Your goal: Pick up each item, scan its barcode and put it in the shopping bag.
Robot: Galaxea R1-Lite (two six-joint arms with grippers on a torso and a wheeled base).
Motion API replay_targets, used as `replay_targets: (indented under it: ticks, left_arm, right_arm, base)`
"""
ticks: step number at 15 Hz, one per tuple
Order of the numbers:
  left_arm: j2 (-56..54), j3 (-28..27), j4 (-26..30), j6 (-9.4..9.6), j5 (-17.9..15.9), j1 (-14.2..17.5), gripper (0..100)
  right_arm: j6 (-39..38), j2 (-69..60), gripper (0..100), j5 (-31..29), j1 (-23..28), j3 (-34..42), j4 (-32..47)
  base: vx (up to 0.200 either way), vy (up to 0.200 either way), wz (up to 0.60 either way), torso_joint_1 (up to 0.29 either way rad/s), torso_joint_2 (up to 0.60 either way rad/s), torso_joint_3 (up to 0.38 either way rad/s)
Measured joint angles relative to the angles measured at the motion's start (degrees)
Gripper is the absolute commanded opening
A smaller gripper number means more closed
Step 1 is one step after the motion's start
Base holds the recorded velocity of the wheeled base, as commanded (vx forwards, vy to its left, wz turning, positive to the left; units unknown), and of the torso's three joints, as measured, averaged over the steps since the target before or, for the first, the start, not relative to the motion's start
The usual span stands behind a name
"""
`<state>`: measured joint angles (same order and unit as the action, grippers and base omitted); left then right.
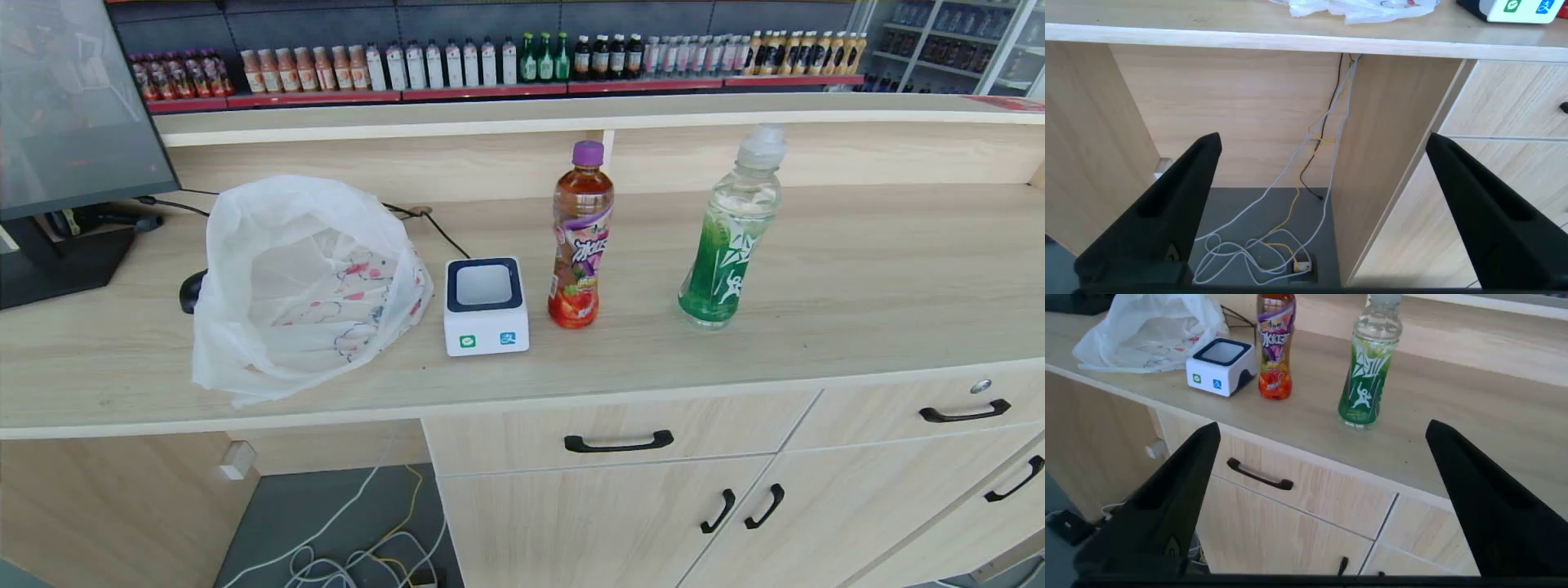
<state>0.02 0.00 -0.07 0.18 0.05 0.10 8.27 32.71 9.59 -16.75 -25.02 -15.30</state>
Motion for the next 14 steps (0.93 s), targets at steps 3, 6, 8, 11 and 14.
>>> replay_targets:
  ticks: [3, 6, 8, 11, 14]
  left_arm:
    - [0.0, 0.0, 0.0, -0.02, 0.0, 0.0, 100]
    - [0.0, 0.0, 0.0, 0.00, 0.0, 0.0, 100]
    - [0.0, 0.0, 0.0, 0.00, 0.0, 0.0, 100]
    - [0.0, 0.0, 0.0, -0.02, 0.0, 0.0, 100]
    - [0.0, 0.0, 0.0, 0.00, 0.0, 0.0, 100]
  right_arm:
    - [1.3, 8.4, 100, 0.0, -7.6, -1.0, -7.7]
    - [0.7, 15.5, 100, 0.0, -12.4, -3.0, -13.0]
    - [-0.1, 18.3, 100, -0.1, -13.9, -3.3, -14.5]
    - [-1.8, 20.7, 100, -0.1, -17.6, -2.4, -15.7]
    - [-3.1, 23.5, 100, -0.2, -19.8, -0.5, -20.7]
  base:
    - [0.000, 0.000, 0.00, 0.000, 0.00, 0.000]
    - [0.000, 0.000, 0.00, 0.000, 0.00, 0.000]
    - [0.000, 0.000, 0.00, 0.000, 0.00, 0.000]
    - [0.000, 0.000, 0.00, 0.000, 0.00, 0.000]
    - [0.000, 0.000, 0.00, 0.000, 0.00, 0.000]
